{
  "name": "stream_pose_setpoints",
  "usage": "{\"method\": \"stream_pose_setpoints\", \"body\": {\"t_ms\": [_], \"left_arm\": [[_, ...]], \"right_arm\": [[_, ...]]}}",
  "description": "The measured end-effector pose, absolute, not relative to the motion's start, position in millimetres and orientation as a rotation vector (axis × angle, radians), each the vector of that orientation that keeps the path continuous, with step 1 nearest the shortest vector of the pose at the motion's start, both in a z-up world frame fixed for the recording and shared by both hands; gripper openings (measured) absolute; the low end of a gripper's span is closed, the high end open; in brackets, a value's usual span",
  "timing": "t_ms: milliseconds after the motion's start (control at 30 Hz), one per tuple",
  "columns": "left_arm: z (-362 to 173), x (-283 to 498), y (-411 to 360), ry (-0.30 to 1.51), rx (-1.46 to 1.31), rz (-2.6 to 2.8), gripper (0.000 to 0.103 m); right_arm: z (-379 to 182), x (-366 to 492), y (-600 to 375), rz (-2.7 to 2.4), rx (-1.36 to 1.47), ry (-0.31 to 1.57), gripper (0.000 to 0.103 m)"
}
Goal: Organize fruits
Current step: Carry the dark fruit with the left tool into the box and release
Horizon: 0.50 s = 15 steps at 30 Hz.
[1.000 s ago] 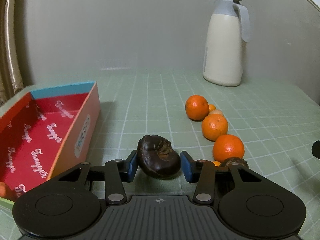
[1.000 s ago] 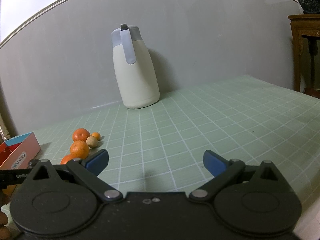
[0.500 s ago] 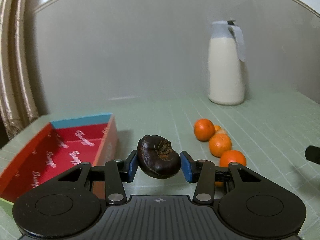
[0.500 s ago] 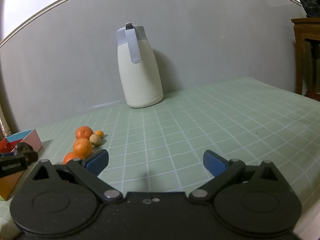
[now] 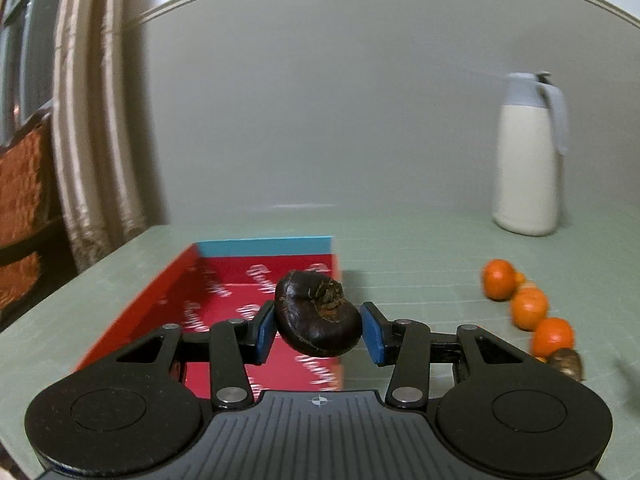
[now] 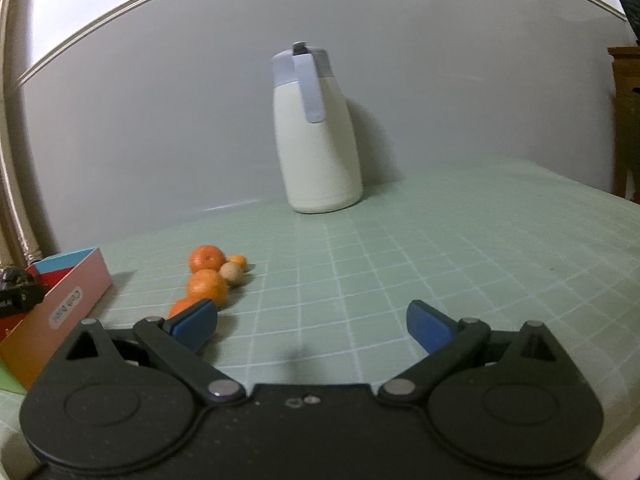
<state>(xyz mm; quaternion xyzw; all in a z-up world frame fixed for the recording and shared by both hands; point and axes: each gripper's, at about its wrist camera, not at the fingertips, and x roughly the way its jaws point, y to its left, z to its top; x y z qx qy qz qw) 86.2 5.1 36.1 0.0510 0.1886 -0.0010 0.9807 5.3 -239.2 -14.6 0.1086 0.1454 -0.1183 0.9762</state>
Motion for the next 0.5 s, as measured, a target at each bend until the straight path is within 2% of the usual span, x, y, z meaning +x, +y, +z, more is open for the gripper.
{"method": "stream_pose_setpoints", "body": {"t_ms": [500], "left_arm": [[27,101,66,0.465,0.064,0.198,0.045]], "right_arm": [[-13,19,-206,-0.159,0.190,0.297,0.101]]}}
